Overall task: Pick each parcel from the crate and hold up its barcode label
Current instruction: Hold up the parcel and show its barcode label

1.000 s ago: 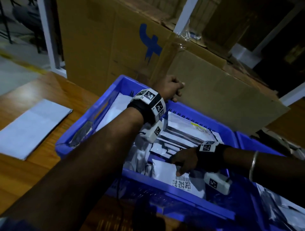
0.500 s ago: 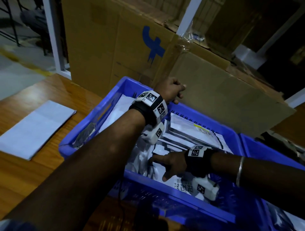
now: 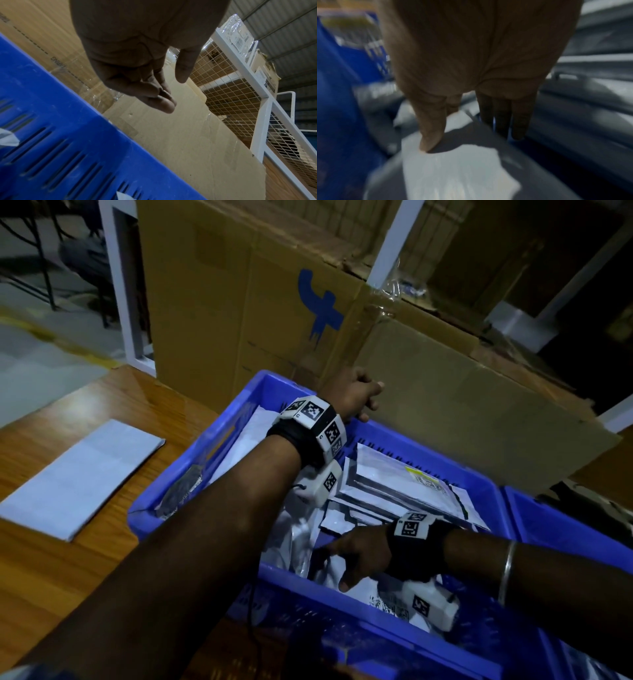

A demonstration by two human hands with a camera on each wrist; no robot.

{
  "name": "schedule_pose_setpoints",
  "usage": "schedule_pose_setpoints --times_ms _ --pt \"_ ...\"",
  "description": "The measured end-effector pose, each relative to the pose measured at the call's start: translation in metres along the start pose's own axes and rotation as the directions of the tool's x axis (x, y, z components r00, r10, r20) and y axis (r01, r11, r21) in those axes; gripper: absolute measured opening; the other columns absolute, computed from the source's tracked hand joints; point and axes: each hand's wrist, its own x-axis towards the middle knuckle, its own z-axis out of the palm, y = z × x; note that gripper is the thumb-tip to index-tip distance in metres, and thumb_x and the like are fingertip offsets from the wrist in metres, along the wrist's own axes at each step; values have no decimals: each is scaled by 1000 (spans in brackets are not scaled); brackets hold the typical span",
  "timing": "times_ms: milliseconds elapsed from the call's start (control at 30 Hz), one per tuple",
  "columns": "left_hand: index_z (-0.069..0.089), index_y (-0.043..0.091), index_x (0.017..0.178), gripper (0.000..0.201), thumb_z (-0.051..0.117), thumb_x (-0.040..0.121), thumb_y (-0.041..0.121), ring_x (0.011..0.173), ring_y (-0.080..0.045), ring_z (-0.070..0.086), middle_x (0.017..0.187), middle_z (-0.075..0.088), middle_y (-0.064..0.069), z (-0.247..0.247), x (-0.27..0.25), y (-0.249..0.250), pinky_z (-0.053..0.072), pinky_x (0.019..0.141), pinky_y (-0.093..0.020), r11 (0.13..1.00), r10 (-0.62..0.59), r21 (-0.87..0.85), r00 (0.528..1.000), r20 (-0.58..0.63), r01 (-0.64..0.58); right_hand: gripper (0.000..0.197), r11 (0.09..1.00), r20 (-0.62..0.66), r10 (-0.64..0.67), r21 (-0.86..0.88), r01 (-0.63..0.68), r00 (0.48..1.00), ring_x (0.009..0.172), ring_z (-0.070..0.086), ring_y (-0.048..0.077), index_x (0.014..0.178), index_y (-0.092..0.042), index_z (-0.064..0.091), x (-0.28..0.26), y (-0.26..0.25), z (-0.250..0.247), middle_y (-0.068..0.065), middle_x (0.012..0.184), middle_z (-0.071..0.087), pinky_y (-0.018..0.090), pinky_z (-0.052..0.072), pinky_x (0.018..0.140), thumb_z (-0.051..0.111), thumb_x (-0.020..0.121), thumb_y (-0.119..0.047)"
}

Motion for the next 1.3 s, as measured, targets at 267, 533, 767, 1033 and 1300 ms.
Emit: schedule_pose_setpoints --times_ms 267,533,767,1033,1300 --pt "46 3 95 12 53 98 12 34 0 50 81 54 -15 5 -13 15 34 33 -17 998 1 59 1000 18 -2 29 999 -422 20 50 1 906 88 62 16 103 -24 73 -39 -24 -52 2 100 72 30 53 82 65 78 -9" --pt "47 6 102 15 53 98 19 45 -10 54 84 56 -12 -4 -32 51 33 32 -15 977 -65 204 998 -23 69 24 971 -592 49 217 100 804 73 69 12 91 -13 76 -53 -36 -77 5 86 75 23 56 71 65 77 2" --pt "57 4 108 21 53 99 23 48 -13 57 90 64 -15 -44 -64 96 31 31 -12 874 -3 486 1000 7 -1 14 925 -622 136 359 126 772 66 67 11 83 -12 72 -45 -51 -90 11 80 71 17 51 58 63 87 -1" --pt "59 8 86 23 55 97 28 50 -18 60 83 69 -13 -100 -88 90 28 30 -12 701 -26 712 999 -33 41 15 869 -653 269 481 114 708 59 69 21 80 1 72 -22 -90 -105 13 70 70 34 61 62 67 88 -11" --pt "64 2 103 31 56 96 31 55 -23 62 82 70 -10 -133 -103 81 30 31 -12 600 -52 798 998 -38 62 42 890 -616 358 452 -56 702 89 70 32 92 1 71 7 -103 -118 18 94 73 46 58 82 74 84 -41"
